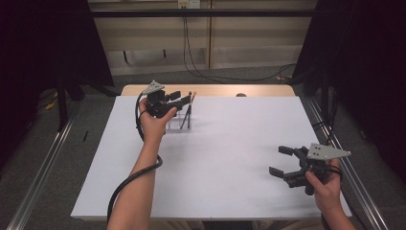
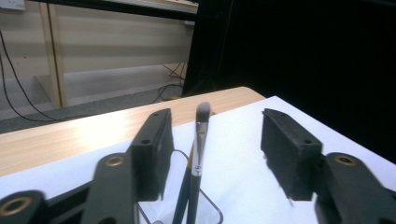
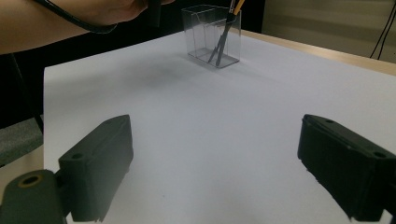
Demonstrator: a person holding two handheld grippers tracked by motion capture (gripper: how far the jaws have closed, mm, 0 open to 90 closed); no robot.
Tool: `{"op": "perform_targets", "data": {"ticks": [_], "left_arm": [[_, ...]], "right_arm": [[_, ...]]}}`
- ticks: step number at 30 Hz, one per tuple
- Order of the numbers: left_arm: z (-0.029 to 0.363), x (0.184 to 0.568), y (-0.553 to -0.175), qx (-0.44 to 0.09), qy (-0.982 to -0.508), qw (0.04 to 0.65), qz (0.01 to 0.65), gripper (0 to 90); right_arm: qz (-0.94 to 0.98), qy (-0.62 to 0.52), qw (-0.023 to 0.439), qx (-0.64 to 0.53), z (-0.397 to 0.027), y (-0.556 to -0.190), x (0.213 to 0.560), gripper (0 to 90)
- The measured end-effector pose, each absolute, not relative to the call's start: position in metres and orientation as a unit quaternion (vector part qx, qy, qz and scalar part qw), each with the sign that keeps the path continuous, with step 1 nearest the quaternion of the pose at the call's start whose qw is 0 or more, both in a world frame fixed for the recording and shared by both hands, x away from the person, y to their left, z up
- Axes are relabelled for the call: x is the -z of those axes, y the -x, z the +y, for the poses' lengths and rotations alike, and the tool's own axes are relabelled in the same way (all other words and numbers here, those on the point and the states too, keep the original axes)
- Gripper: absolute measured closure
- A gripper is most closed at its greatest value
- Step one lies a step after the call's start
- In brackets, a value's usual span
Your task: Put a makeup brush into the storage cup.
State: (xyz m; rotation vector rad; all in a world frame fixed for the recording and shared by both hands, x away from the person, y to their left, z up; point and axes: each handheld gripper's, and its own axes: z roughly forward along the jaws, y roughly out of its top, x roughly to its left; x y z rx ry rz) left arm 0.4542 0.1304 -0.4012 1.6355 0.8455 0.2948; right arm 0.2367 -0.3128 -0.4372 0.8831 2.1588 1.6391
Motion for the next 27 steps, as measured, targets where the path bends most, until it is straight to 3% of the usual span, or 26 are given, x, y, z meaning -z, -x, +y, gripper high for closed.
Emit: {"op": "perform_targets", "data": {"ticks": [16, 27], "left_arm": [[0.137, 0.393, -0.441, -0.117, -0.691, 0.622, 0.348, 15.5], [0.140, 0.390, -0.432, -0.108, -0.697, 0.623, 0.337, 9.5]], "right_arm": [[0.747, -0.309, 0.146, -0.571, -0.313, -0.236, 0.437, 10.2], [0.747, -0.310, 0.148, -0.569, -0.314, -0.232, 0.436, 10.3]]}}
